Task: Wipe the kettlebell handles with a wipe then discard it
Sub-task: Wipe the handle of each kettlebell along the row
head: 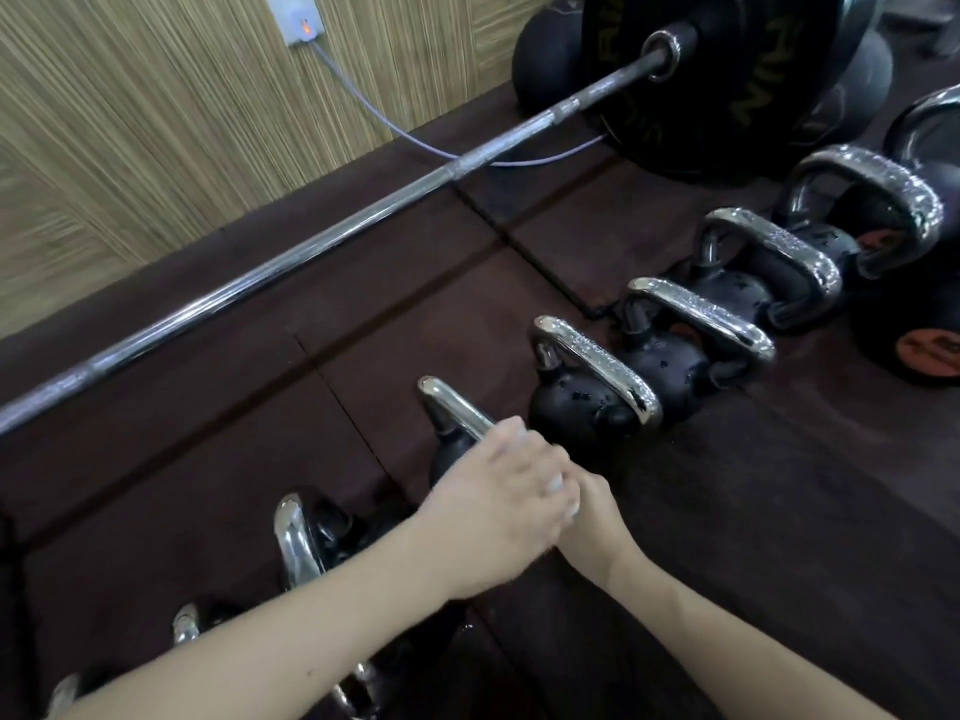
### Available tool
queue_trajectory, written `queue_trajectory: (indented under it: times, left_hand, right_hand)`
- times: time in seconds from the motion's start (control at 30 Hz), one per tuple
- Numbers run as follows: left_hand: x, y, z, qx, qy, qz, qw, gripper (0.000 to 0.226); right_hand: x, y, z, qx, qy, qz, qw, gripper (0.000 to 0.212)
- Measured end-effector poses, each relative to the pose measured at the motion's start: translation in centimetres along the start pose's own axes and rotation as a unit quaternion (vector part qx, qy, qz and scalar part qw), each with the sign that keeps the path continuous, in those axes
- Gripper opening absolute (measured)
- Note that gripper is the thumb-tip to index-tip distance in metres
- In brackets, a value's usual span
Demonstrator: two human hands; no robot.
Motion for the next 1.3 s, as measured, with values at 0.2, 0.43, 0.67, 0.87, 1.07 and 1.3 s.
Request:
queue_trajectory:
  times: [0.2, 0.43, 0.67, 0.87, 1.07, 1.3]
  left_hand:
    - [-0.8, 0.3, -6.2, -0.095, 0.159, -0.021, 0.982, 0.041]
    - [0.6, -1.1, -9.2, -0.641, 0.579, 0.122, 0.488, 0.025]
    - [-1.0, 0.1, -4.5, -0.321, 0.39, 0.106, 0.857, 0.036]
    - [-1.1, 1.8, -4.6, -0.07, 0.042, -0.088, 0.993, 0.043]
    - [2.8, 1.5, -6.1, -0.073, -0.001, -0.137, 0.988, 0.05]
    - [1.5, 1.2, -11.5, -0.12, 0.009, -0.16, 0.98, 0.051]
  right_hand:
    - [-0.5, 0.0, -0.9, -0.001, 0.022, 0.022, 1.0, 0.108]
    - [-0.7, 0.3, -1.6, -0.001, 0.013, 0.02, 1.0, 0.112]
    - [-0.7, 0.4, -1.7, -0.001, 0.016, 0.017, 1.0, 0.112]
    - [-0.5, 0.1, -1.1, -0.001, 0.006, 0.027, 1.0, 0.114]
    - [0.3, 0.1, -0.4, 0.017, -0.011, -0.014, 1.0, 0.117]
    - [-0.1, -0.4, 0.5, 0.075, -0.044, -0.008, 0.996, 0.119]
Point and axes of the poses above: each hand's wrist, its own x-axis towards the middle knuckle, its own y-axis out of the back of the hand, z = x × y, the point moved 1 cm from there along x, towards the middle knuckle, and after that the axes turned 6 degrees about -y, right-handed, at the moved point
